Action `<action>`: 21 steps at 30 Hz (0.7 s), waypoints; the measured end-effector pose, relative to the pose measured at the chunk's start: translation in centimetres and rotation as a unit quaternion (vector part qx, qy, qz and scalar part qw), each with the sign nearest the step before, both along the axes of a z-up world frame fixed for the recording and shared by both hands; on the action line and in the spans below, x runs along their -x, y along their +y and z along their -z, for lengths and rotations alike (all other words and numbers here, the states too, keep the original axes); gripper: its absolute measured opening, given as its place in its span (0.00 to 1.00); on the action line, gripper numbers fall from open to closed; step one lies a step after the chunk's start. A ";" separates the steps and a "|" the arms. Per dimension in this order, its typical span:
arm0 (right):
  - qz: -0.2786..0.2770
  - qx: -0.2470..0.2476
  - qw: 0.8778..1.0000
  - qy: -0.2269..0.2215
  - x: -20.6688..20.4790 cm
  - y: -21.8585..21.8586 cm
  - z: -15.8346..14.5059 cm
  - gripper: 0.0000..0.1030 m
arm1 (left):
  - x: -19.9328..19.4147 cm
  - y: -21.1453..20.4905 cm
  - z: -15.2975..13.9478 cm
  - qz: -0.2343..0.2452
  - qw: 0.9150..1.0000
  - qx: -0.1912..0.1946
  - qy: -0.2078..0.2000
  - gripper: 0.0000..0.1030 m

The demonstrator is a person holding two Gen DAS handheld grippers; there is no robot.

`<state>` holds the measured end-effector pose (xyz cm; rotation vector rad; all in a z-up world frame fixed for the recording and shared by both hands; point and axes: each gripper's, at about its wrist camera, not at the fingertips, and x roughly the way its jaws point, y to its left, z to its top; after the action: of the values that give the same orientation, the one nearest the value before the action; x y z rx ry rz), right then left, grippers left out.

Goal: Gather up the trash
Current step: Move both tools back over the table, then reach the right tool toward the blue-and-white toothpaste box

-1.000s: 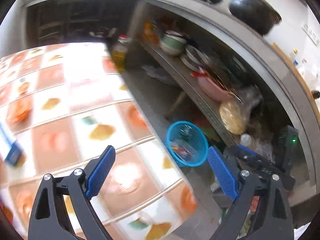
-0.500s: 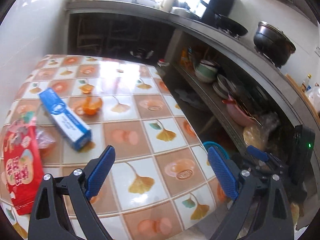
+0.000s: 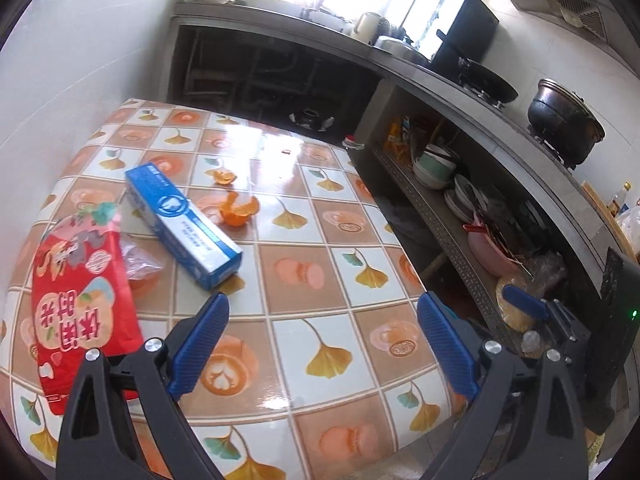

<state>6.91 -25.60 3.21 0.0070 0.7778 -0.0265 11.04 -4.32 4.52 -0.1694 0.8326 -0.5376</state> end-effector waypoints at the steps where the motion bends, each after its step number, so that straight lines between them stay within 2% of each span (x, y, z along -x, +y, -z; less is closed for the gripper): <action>1: -0.003 -0.003 1.000 0.000 -0.1 0.2 -0.1 0.92 | 0.1 0.4 0.0 -0.004 1.000 0.000 -0.002 0.90; 8: -0.016 -0.034 0.999 0.022 -0.9 0.3 0.8 0.92 | 0.5 3.9 0.3 -0.037 0.999 0.001 -0.013 0.90; 15: -0.018 -0.096 0.994 0.056 -2.6 0.2 1.9 0.92 | 1.8 8.9 0.0 -0.084 0.996 -0.006 -0.039 0.93; 21: -0.049 -0.120 0.989 0.075 -4.3 2.2 2.3 0.92 | 1.9 12.0 1.0 -0.115 0.992 -0.030 -0.035 0.94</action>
<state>11.17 -23.42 0.87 0.1980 0.9270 0.1612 9.12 7.64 3.53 -0.1871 0.7491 -0.2996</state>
